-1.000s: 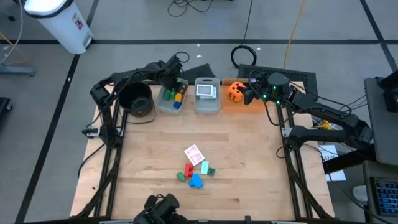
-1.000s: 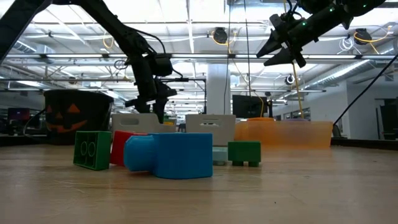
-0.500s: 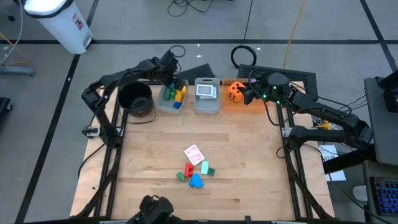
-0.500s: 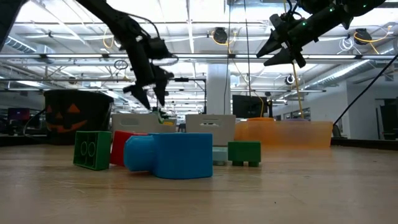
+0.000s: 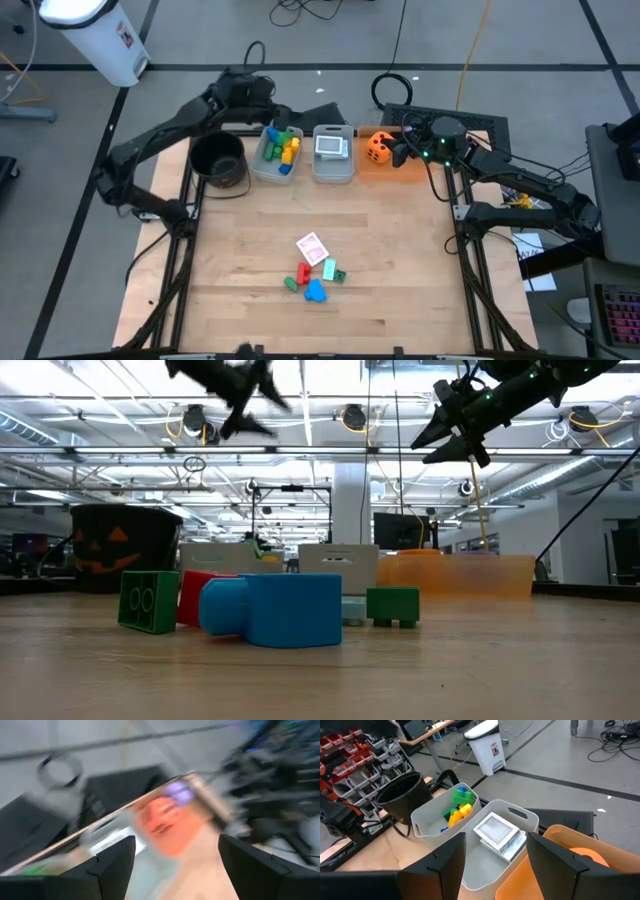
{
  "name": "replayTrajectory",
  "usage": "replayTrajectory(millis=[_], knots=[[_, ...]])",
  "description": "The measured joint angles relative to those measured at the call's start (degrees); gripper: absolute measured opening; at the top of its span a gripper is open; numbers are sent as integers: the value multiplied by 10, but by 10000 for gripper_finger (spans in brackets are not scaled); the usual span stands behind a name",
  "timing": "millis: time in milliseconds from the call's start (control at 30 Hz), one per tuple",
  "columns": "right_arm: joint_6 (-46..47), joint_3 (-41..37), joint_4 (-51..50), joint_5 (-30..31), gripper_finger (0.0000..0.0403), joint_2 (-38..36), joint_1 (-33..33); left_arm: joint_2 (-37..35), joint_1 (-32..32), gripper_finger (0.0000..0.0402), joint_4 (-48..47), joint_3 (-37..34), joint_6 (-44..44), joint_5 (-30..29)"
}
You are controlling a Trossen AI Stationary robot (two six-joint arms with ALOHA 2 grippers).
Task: Pick & Place Toys
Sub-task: Put the green game piece into the left gray bin
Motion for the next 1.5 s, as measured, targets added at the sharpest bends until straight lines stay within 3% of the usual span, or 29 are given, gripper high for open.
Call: replayTrajectory(millis=[67,367,567,800,1033,1233,1500], knots=[[3,0,0,0,199,0,1,-14,-33,294,45,0,-1,-4],[15,0,-19,-1,199,0,1,-11,-211,294,255,0,-7,-145],[41,0,-44,-1,199,0,1,10,-313,294,244,0,5,-281],[25,0,-48,-77,201,0,1,20,-400,294,187,-6,-43,-360],[26,0,-49,-151,199,0,22,11,-454,294,166,-61,-140,-374],[15,0,-32,-146,199,0,126,12,-488,294,160,-100,-171,-371],[45,10,18,11,199,38,331,-1,-536,294,80,-123,-205,-289]])
